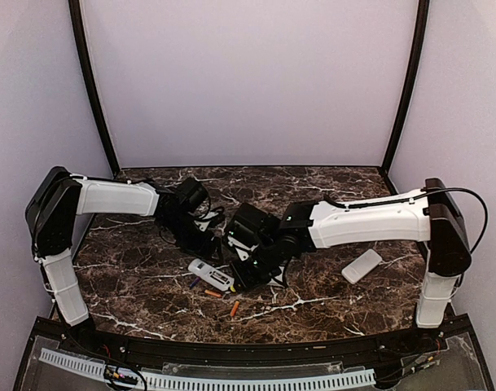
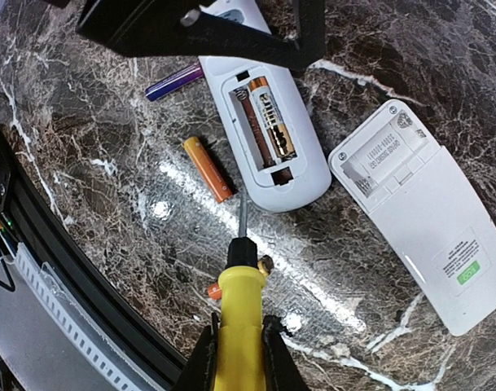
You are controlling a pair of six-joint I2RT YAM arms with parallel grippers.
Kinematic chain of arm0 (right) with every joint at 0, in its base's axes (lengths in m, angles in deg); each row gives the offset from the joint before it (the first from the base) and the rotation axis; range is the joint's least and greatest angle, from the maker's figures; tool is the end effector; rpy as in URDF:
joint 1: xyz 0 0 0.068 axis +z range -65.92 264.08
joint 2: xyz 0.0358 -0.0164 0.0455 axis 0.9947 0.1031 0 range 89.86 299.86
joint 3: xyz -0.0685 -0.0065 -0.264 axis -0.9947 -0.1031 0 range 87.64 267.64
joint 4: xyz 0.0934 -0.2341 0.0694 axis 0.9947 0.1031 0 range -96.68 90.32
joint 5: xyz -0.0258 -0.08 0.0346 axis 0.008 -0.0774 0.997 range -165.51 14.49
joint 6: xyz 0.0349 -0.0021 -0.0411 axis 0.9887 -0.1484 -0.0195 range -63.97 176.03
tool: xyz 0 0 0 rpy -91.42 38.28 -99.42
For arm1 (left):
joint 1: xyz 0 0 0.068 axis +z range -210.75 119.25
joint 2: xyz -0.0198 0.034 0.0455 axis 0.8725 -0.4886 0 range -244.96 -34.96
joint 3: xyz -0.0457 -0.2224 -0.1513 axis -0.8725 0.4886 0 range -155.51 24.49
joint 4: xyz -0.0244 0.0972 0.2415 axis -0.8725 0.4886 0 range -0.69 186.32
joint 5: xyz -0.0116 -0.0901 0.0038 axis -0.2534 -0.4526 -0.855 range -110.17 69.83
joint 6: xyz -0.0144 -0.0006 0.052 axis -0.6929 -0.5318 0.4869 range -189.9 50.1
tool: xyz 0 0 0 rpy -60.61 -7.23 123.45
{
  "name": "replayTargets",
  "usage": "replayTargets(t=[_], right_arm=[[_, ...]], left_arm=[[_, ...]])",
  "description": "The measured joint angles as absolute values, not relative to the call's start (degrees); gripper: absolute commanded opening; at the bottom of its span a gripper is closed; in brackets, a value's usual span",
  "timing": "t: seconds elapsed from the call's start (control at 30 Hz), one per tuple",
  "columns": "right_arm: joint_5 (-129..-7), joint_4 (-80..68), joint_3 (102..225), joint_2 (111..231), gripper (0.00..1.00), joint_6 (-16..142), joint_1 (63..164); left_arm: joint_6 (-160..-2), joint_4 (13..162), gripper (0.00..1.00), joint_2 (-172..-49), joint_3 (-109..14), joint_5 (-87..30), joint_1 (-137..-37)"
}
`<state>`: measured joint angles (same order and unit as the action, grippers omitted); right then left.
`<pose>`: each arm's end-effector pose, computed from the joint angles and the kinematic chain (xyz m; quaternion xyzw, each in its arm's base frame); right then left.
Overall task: Unload the batteries from the remote control
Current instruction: Remove the battery from the remote control without the battery cover.
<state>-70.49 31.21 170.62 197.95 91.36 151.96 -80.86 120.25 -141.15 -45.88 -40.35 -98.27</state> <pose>0.1473 0.3707 0.2172 -0.2820 0.9297 0.2091 0.1115 0.2857 -0.2349 0.1735 0.2559 0.9305 -0.2379 0.1103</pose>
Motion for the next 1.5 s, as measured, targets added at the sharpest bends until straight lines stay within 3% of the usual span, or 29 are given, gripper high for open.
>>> replayTargets(t=[0.67,1.13,1.5], right_arm=[[-80.06,32.74,172.39,198.78,0.00,95.58,147.98],[-79.49,28.06,172.28,200.10,0.00,94.86,144.24],[-74.49,26.81,167.19,193.60,0.00,94.05,146.36]], left_arm=[[-80.91,120.28,0.68,-141.67,-45.86,-39.00,-98.27],[-80.97,120.32,0.70,-139.38,-45.38,-34.89,-97.96],[-83.00,119.60,0.70,-135.38,-43.19,-38.32,-93.70]])
